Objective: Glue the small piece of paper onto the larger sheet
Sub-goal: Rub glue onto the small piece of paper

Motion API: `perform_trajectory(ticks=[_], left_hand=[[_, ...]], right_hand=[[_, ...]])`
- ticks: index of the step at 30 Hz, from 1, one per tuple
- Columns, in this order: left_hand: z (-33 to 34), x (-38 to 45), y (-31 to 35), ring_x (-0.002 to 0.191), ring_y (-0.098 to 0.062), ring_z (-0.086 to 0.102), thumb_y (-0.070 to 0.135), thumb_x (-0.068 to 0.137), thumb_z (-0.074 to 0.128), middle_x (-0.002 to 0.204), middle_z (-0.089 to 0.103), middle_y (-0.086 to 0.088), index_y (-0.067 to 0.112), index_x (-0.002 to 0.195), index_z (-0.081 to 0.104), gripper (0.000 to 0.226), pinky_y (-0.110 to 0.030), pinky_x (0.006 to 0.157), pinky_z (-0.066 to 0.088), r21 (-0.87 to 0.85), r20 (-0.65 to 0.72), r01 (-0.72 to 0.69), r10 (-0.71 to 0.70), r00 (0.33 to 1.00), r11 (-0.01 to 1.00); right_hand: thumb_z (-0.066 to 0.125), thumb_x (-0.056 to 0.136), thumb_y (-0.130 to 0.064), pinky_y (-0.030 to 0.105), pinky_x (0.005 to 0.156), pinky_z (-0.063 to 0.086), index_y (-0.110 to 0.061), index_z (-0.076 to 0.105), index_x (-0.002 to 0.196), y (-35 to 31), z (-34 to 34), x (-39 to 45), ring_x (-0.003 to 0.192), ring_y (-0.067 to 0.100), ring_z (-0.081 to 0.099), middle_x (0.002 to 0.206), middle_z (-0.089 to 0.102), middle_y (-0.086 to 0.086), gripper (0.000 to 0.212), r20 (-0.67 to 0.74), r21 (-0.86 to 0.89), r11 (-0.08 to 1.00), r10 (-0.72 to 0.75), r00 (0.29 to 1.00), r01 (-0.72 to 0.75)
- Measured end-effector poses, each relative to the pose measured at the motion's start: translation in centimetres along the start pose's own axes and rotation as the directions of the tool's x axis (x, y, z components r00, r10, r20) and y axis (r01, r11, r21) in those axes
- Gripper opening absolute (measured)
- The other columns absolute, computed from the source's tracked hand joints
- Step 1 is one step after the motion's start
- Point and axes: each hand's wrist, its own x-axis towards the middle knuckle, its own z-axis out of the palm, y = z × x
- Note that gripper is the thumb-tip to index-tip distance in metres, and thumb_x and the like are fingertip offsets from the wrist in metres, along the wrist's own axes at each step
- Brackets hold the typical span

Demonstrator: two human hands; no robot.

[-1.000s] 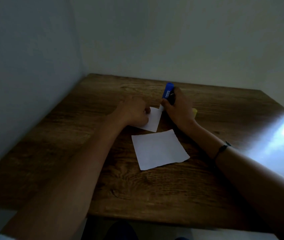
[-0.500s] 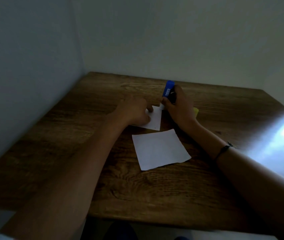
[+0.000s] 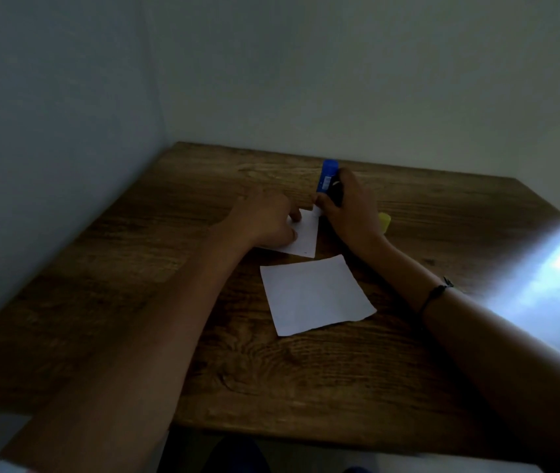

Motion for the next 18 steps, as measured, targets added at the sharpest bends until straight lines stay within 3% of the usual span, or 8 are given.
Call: perform_trajectory(ticks=[13,18], left_hand=[[-0.1,0.0,0.1,0.121,-0.03,0.041,0.034,0.081,0.057,0.132,0.048,-0.009,0.03,0.124,0.049,0.044,-0.051,0.102,0.035,-0.017,0.018,-0.006,0.006,1.0,1.0],[-0.2,-0.1,0.1,0.12,-0.029,0.042,0.034,0.08,0.057,0.131,0.049,-0.008,0.03,0.124,0.05,0.044,-0.05,0.101,0.036,-0.016,0.013,-0.005,0.005,1.0,1.0]], right_hand=[[0.061,0.084,-0.02,0.03,0.079,0.045,-0.004,0.047,0.118,-0.1,-0.2,-0.4,0.099,0.026,0.058,0.112,0.061,0.016,0.04,0.014,-0.013,0.999,-0.038,0.999,0.038],[0.061,0.083,-0.022,0.026,0.073,0.039,-0.005,0.049,0.113,-0.5,-0.4,-1.2,0.088,0.014,0.051,0.107,0.061,0.014,0.036,0.023,-0.02,0.998,-0.052,0.998,0.052]])
